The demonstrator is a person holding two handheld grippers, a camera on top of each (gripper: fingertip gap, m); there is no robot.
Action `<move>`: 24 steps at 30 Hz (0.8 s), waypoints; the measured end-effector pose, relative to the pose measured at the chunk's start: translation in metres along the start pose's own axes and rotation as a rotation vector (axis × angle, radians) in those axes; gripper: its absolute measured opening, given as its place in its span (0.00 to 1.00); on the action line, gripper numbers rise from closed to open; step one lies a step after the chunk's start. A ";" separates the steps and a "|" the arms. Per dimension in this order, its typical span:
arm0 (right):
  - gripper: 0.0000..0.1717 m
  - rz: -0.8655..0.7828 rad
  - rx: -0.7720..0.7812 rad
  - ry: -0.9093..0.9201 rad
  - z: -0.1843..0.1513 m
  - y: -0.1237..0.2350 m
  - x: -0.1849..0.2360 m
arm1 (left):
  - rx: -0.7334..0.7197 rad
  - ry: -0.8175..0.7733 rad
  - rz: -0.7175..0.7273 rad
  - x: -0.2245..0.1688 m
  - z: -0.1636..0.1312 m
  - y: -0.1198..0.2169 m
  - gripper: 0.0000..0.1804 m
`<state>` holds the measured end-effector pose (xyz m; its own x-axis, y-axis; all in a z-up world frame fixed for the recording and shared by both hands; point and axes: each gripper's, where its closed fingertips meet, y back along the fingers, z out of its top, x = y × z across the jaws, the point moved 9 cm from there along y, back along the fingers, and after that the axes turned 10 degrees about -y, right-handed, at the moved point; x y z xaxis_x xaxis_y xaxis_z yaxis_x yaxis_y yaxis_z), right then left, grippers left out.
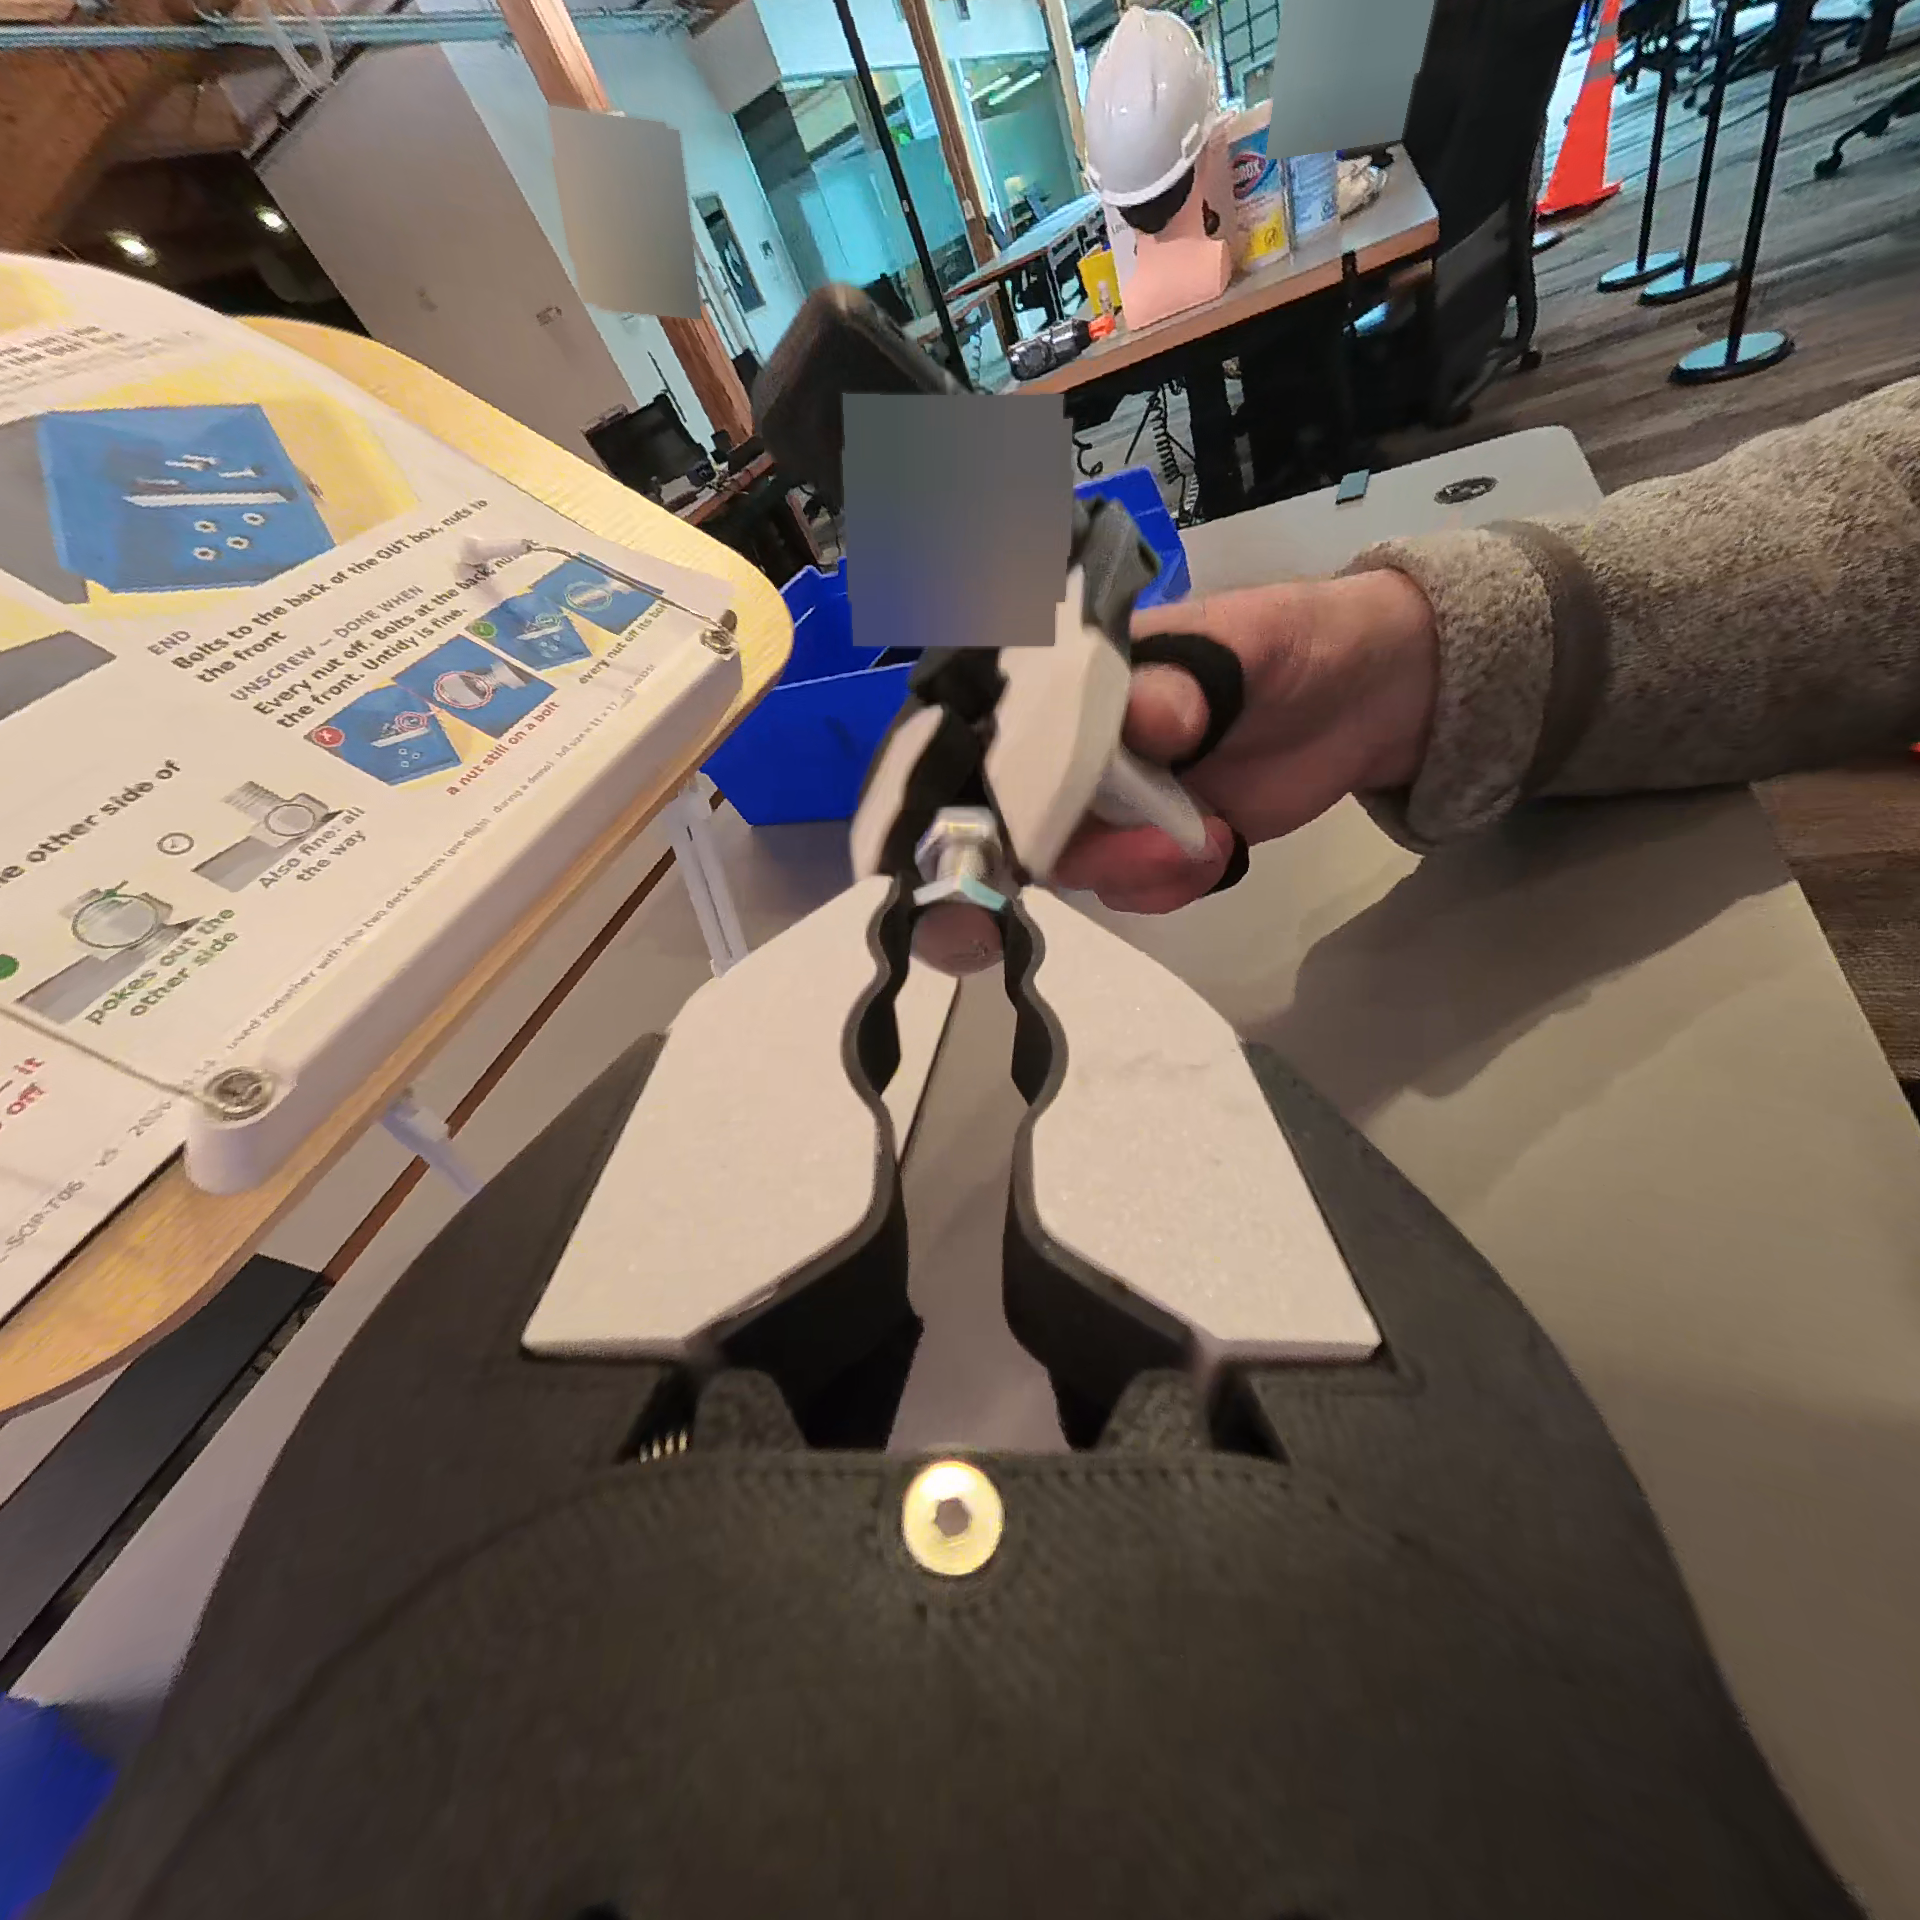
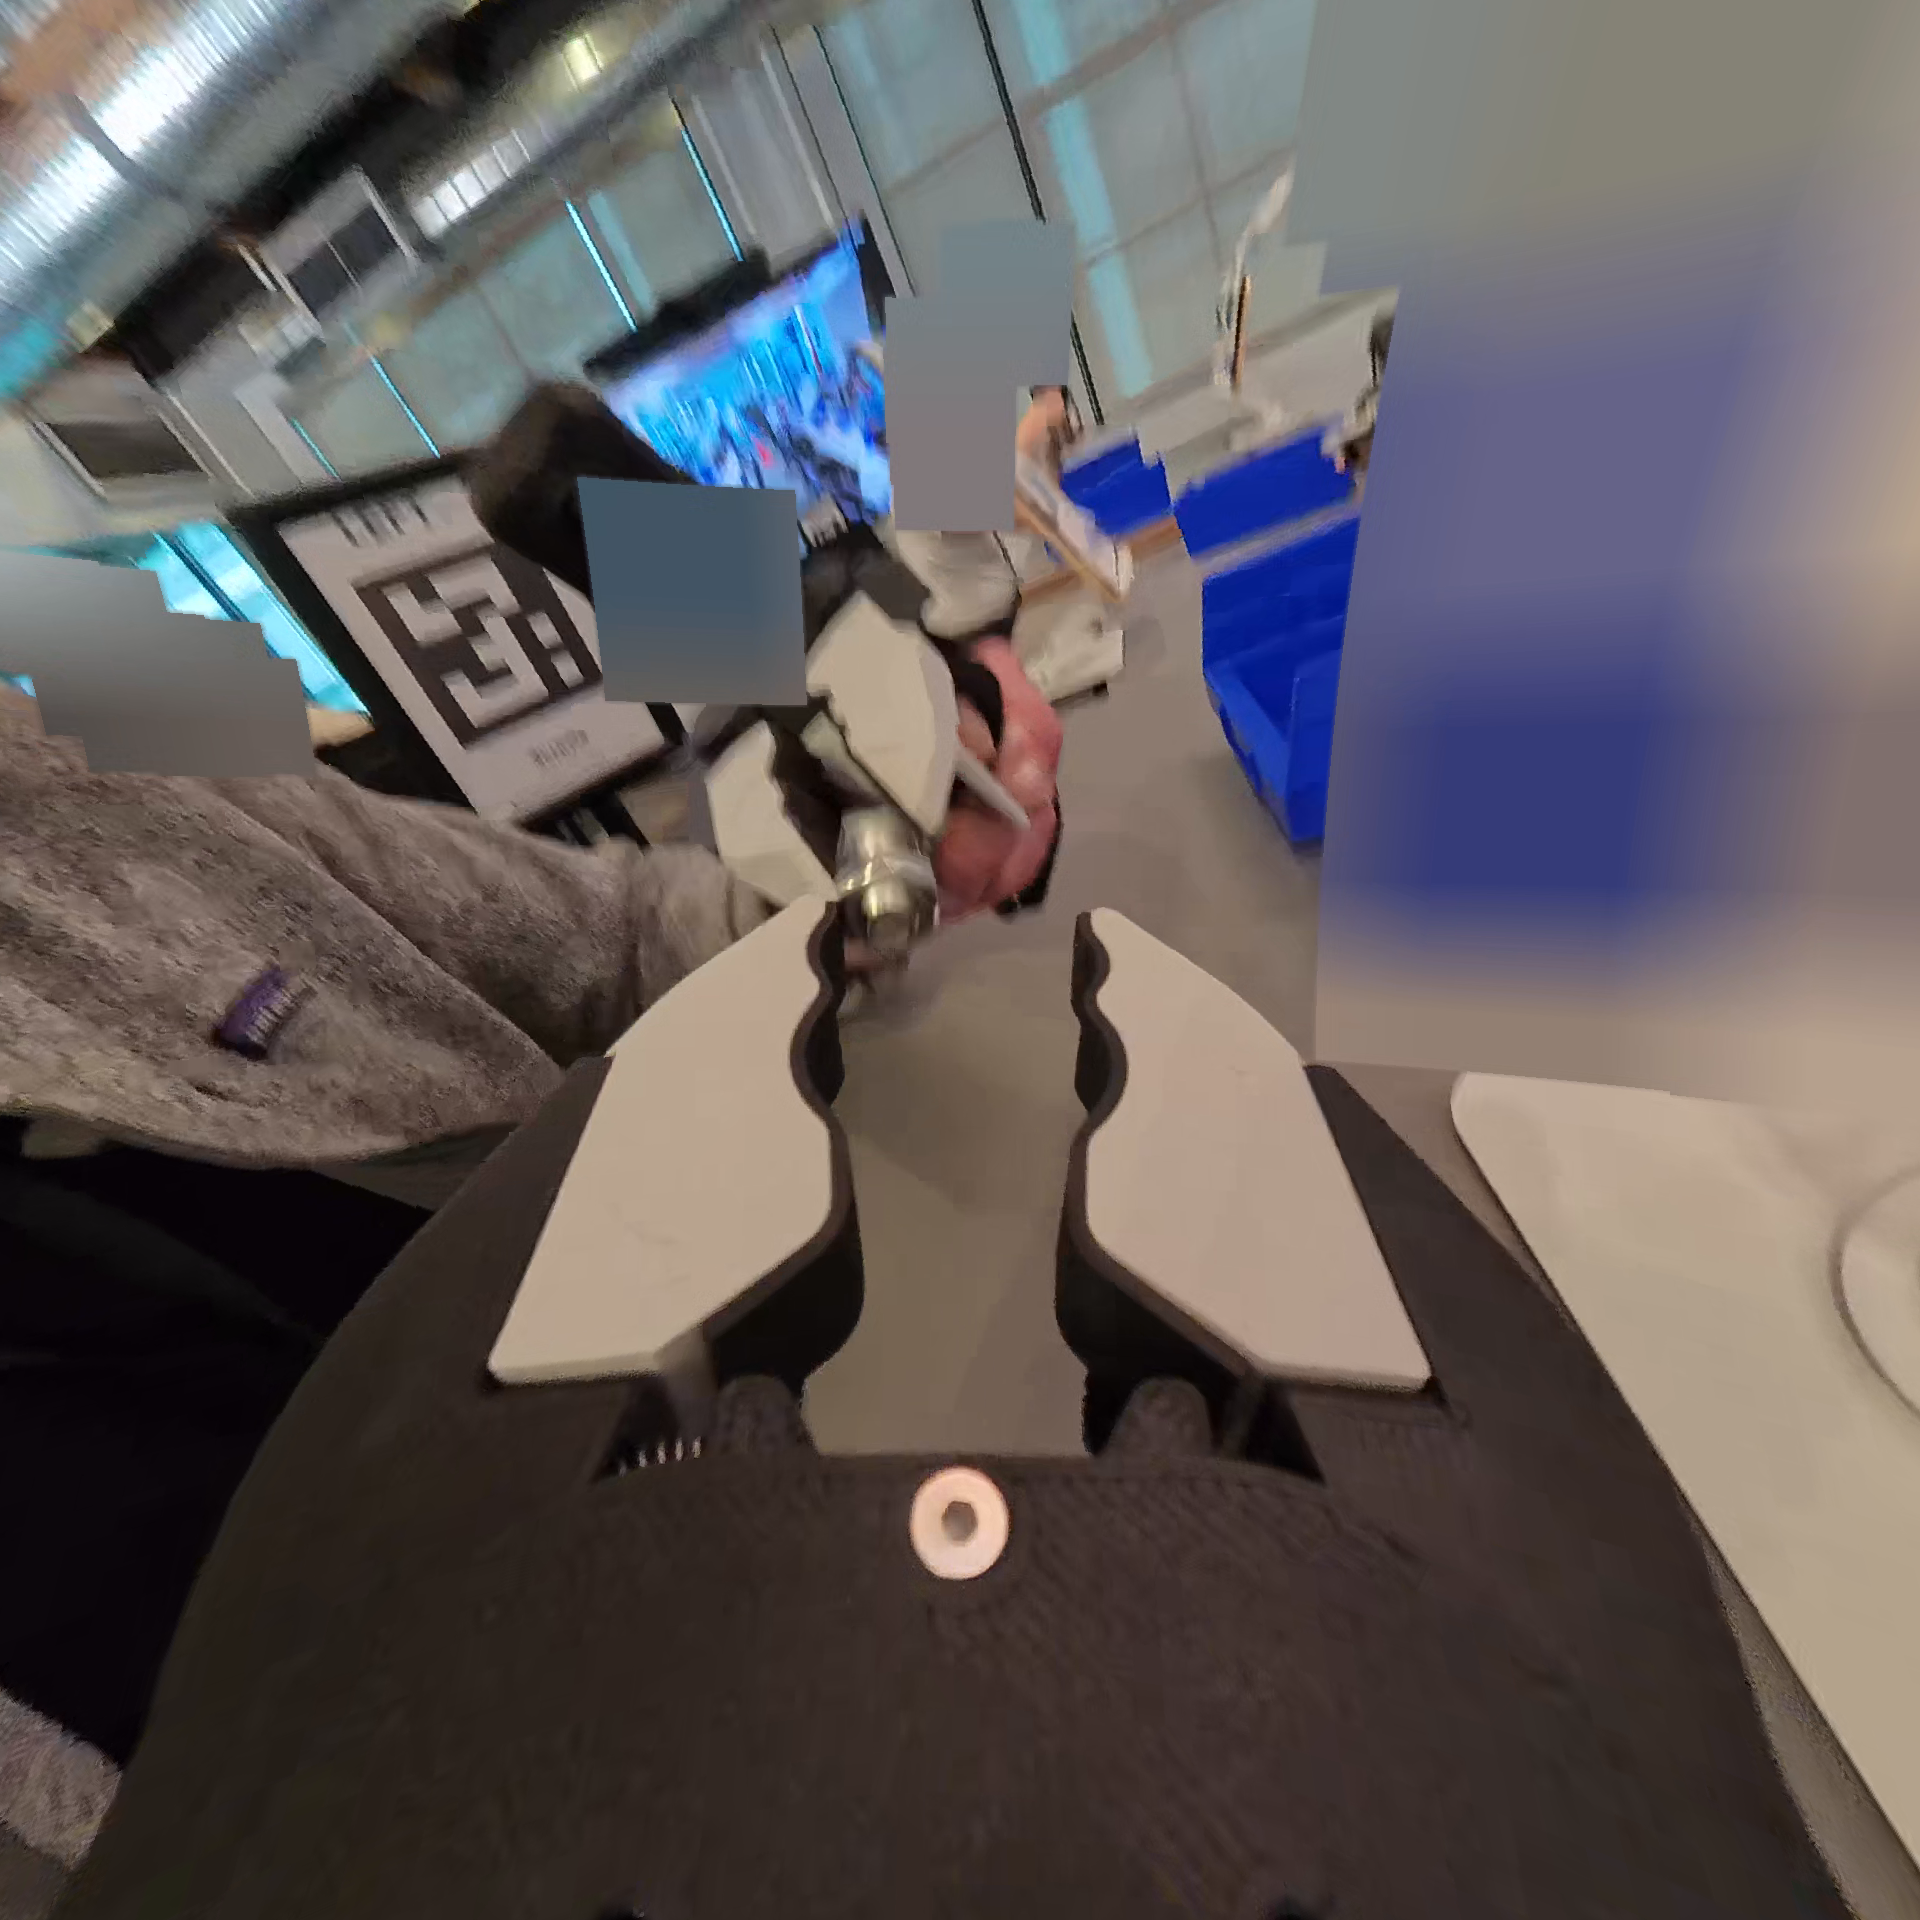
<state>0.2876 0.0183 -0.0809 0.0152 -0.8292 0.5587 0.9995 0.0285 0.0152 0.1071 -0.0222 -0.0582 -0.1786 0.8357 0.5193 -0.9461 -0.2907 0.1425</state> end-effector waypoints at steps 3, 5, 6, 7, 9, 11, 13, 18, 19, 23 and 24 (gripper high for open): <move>0.15 -0.248 0.221 0.038 -0.014 0.000 -0.018 | -0.094 0.080 -0.023 0.005 0.009 0.008 0.09; 0.16 -0.159 0.141 0.047 -0.008 0.001 -0.010 | -0.027 0.009 0.012 0.005 0.006 0.008 0.09; 0.18 -0.132 0.101 0.067 -0.003 0.003 -0.005 | -0.038 0.033 -0.003 0.005 0.003 0.007 0.09; 0.21 -0.111 0.080 0.080 0.001 0.005 -0.002 | -0.053 0.053 -0.007 0.005 0.001 0.006 0.09; 0.25 -0.033 0.008 0.079 0.005 0.006 0.005 | -0.039 0.044 -0.010 0.003 -0.003 0.003 0.09; 0.28 0.024 -0.021 0.061 0.005 0.004 0.007 | -0.033 0.025 -0.010 0.001 -0.003 0.001 0.09; 0.30 0.025 -0.020 0.063 0.004 0.000 0.007 | -0.029 0.012 -0.011 -0.001 -0.001 -0.001 0.09; 0.24 -0.138 0.098 0.001 -0.007 -0.003 -0.012 | -0.074 0.037 -0.019 -0.001 0.005 0.002 0.09; 0.15 -0.246 0.148 0.015 -0.013 -0.002 -0.021 | -0.137 0.079 -0.060 -0.001 0.008 0.004 0.09; 0.15 -0.208 0.097 0.080 -0.005 0.003 -0.010 | -0.136 0.116 -0.045 0.006 0.001 0.007 0.09; 0.16 -0.168 0.061 0.082 -0.001 0.006 -0.006 | -0.146 0.136 -0.046 0.007 -0.001 0.008 0.09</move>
<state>0.2933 0.0229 -0.0844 -0.1469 -0.8679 0.4746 0.9846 -0.0824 0.1541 0.0979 -0.0181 -0.0547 -0.1600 0.9045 0.3954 -0.9814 -0.1887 0.0346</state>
